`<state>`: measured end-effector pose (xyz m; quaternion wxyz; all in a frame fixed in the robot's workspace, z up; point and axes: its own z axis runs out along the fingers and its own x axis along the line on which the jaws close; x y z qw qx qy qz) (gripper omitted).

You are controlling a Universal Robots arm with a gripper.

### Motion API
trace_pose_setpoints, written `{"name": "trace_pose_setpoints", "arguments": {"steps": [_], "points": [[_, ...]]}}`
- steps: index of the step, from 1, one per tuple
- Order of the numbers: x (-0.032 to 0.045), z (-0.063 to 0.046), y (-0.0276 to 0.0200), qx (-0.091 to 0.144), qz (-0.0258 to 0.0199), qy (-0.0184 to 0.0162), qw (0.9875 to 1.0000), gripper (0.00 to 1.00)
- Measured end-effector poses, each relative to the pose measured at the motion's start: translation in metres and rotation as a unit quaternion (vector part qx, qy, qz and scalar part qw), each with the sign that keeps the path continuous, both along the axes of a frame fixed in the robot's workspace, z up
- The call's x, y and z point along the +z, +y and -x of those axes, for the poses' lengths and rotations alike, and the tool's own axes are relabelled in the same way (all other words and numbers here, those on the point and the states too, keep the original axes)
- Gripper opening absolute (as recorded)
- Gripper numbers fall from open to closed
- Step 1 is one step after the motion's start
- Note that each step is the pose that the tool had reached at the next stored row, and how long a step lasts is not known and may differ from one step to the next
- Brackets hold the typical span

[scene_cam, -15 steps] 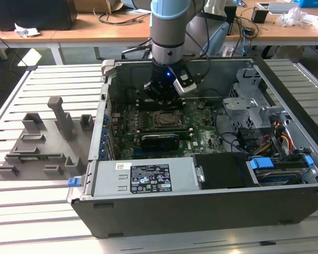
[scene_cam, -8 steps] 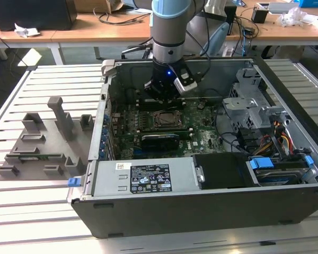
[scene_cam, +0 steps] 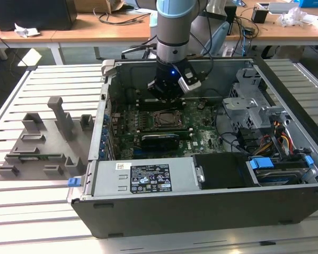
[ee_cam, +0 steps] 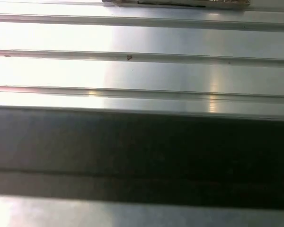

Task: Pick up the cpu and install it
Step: 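Install the first cpu locking lever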

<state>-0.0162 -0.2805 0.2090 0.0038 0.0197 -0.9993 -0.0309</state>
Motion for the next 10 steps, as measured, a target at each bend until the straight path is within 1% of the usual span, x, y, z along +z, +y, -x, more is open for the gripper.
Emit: {"name": "trace_pose_setpoints", "arguments": {"steps": [6, 7, 8, 10], "points": [[0.0000, -0.007, 0.0003, 0.005, 0.0000, 0.0011, 1.0000, 0.11], [-0.0001, -0.010, 0.0004, 0.007, -0.0001, 0.0023, 1.0000, 0.11], [-0.0004, -0.014, 0.0006, 0.008, -0.0001, 0.0042, 1.0000, 0.11], [-0.0008, -0.016, 0.0006, 0.008, 0.0001, 0.0058, 1.0000, 0.11]]}}
